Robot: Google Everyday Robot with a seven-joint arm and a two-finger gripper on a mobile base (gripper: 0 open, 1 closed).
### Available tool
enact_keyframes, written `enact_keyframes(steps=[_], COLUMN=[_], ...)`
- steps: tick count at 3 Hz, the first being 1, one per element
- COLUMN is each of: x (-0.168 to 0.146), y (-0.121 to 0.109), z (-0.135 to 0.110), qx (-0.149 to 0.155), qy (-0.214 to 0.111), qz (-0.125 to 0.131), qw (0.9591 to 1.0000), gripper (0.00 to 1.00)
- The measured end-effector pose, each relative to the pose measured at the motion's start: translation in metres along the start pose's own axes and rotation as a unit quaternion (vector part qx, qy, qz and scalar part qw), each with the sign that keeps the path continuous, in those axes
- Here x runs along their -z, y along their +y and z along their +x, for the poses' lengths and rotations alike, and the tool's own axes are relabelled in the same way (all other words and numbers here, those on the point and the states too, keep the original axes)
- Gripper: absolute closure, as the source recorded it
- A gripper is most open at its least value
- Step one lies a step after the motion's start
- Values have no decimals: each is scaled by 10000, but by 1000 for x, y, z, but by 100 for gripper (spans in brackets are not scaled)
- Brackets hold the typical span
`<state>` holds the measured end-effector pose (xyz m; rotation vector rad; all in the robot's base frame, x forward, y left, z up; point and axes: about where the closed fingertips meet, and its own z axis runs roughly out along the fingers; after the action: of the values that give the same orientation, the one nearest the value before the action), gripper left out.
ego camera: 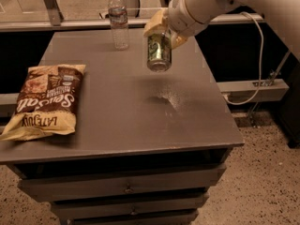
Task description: Place green can upright
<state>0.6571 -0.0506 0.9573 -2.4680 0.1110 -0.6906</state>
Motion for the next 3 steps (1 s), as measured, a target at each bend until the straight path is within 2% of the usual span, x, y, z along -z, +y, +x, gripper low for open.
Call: enact_keyframes(steps=[1, 2, 3], x=[0, 0, 2], y=[-4, -4, -5], z=[0, 0, 1], qx=[513, 566, 1061], qy=[35, 49, 179], qz=[61, 72, 180], qw=[9987, 9984, 9940], gripper=[100, 100, 100])
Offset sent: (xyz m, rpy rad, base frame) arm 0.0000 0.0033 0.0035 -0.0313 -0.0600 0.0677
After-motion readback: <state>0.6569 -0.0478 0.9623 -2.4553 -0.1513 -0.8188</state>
